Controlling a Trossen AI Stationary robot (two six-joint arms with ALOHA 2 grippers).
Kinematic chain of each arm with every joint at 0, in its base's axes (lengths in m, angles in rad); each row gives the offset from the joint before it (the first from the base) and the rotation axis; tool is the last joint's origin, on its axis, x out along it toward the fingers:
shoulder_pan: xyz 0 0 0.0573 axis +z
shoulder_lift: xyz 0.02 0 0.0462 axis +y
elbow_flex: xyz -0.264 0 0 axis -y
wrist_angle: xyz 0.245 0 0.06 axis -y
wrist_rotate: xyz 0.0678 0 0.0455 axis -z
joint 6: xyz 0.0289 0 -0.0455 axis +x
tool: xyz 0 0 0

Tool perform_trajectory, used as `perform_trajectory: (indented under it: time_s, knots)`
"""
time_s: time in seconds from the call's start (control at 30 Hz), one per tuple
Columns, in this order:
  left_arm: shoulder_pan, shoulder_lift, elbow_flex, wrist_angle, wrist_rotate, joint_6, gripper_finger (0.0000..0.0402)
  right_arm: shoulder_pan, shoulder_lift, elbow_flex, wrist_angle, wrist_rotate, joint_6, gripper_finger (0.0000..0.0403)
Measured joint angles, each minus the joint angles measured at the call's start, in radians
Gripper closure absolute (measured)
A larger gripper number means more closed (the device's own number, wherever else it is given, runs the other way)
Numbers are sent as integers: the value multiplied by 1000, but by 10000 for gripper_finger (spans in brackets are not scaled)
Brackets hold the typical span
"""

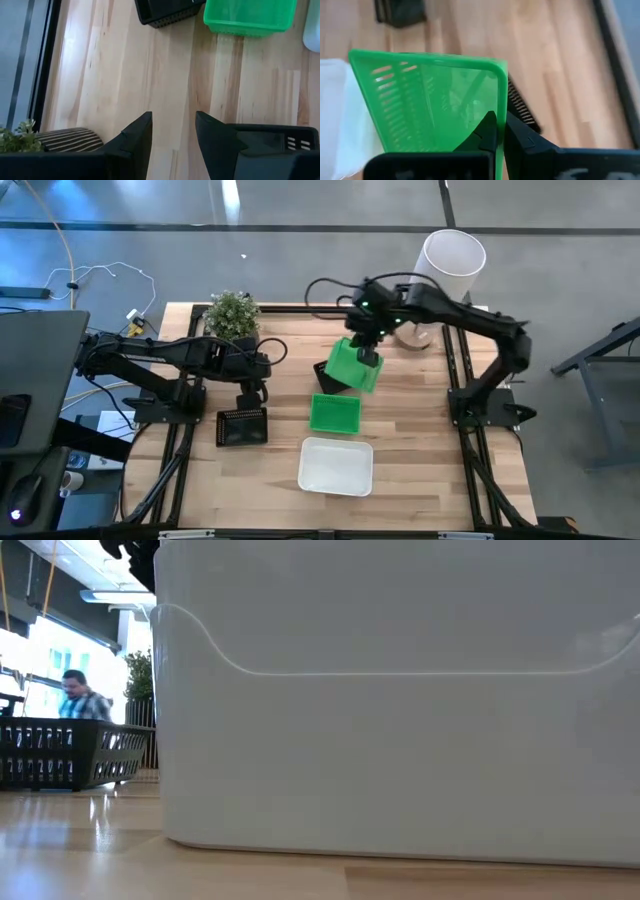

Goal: Stack baskets by color
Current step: Stack the bottom green bin on the stacked green bin

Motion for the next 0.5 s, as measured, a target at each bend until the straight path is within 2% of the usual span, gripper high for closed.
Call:
perform_trajectory:
  time_s: [0.23, 0.5]
  knots:
    - [0, 0, 0, -29, 2, 2, 264, 16, 153, 96, -80, -101, 5, 403]
    - [0, 0, 0, -46, 1, 2, 264, 55, 234, 115, -80, -168, 27, 403]
